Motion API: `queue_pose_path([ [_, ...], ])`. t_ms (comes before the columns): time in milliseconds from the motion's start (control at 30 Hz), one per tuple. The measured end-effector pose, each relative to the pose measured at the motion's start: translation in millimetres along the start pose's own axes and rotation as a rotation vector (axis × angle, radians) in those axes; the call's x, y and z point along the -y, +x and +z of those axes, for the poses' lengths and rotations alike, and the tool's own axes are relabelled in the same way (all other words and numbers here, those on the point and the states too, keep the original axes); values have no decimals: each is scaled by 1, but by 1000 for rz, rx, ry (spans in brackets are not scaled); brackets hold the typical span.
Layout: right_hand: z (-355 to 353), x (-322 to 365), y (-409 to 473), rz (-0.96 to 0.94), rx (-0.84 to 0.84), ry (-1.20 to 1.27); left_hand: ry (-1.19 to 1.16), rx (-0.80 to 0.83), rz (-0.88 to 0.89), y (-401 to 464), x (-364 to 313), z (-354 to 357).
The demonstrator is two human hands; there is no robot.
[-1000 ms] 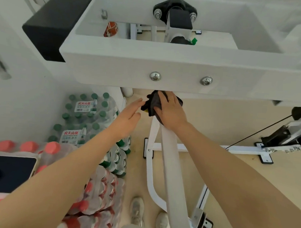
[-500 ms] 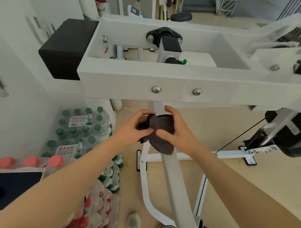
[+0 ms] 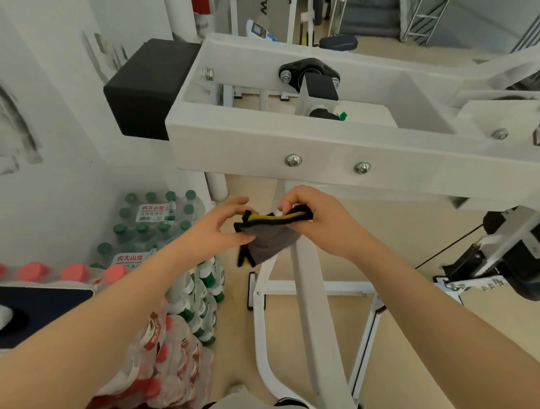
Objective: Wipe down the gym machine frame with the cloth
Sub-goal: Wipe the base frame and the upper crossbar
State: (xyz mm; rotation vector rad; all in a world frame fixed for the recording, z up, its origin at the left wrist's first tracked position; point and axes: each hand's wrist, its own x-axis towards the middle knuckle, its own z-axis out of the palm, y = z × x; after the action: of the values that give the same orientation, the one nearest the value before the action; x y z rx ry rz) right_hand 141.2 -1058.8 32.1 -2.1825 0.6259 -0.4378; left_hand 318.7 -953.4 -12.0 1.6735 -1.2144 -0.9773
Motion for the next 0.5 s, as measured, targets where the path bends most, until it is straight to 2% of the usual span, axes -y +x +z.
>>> queue_pose_path([
  [133, -9, 35, 17, -103, -28, 66, -143, -22, 118, -16, -22, -10],
  [233, -18, 60, 35, -175, -187, 119, -255, -180, 216, -24, -48, -23],
  [300, -24, 75, 50, -178, -281, 137, -170, -363, 276, -23, -65, -38],
  [400, -37, 95, 78, -185, -414, 65, 77, -609, 336, -12, -91, -59],
  [500, -51, 105, 114, -119, -497, -40, 294, -692, 332, 11, -110, -77],
])
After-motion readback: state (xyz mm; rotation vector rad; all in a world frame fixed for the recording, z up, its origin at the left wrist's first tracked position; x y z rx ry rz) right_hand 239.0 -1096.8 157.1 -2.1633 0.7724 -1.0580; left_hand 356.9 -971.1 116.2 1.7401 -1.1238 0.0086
